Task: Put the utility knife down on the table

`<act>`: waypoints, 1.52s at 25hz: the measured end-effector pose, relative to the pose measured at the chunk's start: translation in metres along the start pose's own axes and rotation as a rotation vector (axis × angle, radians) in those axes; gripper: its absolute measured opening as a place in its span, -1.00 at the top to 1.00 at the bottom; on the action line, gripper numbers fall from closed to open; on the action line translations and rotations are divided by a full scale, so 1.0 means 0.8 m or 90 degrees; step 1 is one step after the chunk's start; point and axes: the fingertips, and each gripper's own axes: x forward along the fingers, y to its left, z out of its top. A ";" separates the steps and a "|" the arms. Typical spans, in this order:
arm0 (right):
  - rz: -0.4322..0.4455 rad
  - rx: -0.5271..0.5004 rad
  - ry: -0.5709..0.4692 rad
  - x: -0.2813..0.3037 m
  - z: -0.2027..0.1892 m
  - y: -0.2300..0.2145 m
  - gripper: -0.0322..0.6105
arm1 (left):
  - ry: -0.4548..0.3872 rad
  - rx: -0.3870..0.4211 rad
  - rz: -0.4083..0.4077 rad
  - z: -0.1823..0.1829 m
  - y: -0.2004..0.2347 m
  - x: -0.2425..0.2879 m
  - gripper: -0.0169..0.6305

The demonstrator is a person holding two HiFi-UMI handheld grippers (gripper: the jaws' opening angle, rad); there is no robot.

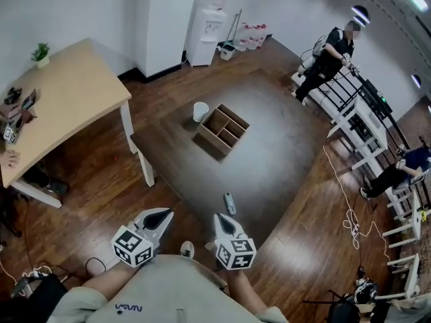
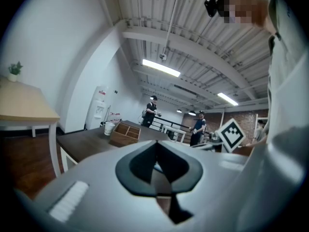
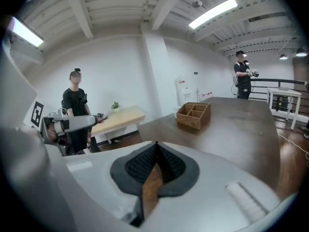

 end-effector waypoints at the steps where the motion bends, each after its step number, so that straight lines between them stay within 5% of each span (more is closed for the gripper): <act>1: 0.003 -0.001 -0.015 -0.003 0.002 0.025 0.89 | -0.006 0.009 0.001 0.002 0.003 -0.019 0.94; 5: -0.015 -0.002 -0.066 -0.019 0.001 0.113 0.89 | -0.032 0.038 0.011 0.008 0.016 -0.111 0.94; 16: -0.059 -0.045 -0.113 -0.124 -0.011 0.296 0.89 | -0.054 0.018 -0.011 -0.006 -0.008 -0.297 0.94; 27: -0.123 -0.042 -0.191 -0.263 -0.036 0.333 0.89 | -0.051 0.034 -0.105 -0.013 -0.119 -0.335 0.94; 38: -0.148 0.006 -0.218 -0.392 -0.118 0.327 0.90 | 0.034 0.063 -0.245 -0.065 -0.307 -0.323 0.94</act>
